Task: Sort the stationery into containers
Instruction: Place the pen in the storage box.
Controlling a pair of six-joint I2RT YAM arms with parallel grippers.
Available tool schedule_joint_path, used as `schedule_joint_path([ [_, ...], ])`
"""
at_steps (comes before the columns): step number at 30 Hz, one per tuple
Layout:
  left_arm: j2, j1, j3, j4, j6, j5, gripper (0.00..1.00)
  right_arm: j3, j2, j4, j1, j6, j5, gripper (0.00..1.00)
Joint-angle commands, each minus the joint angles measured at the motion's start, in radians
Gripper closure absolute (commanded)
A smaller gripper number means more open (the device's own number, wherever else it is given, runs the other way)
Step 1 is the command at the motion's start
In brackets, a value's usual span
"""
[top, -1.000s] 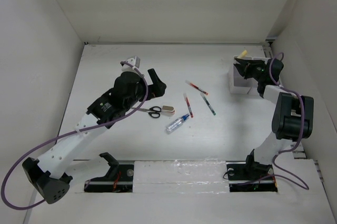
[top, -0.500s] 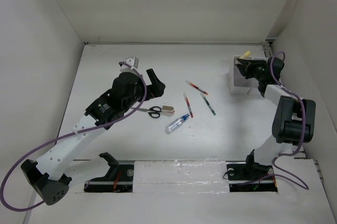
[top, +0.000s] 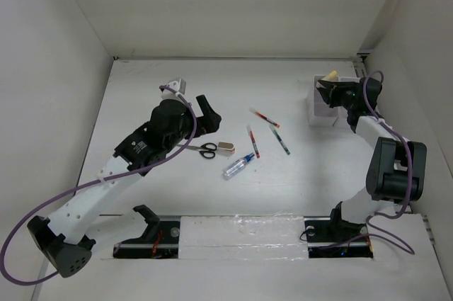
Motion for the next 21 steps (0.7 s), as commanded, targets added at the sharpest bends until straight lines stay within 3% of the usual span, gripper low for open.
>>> schedule_joint_path([
  [1,-0.029,-0.002,-0.008,0.021,0.013,-0.005,0.00,-0.008,-0.033,-0.016,0.016,0.015,0.032,1.00],
  [21,-0.020,-0.002,0.014,-0.001,0.013,-0.033,0.00,0.028,0.032,-0.036,0.053,0.045,0.041,1.00],
])
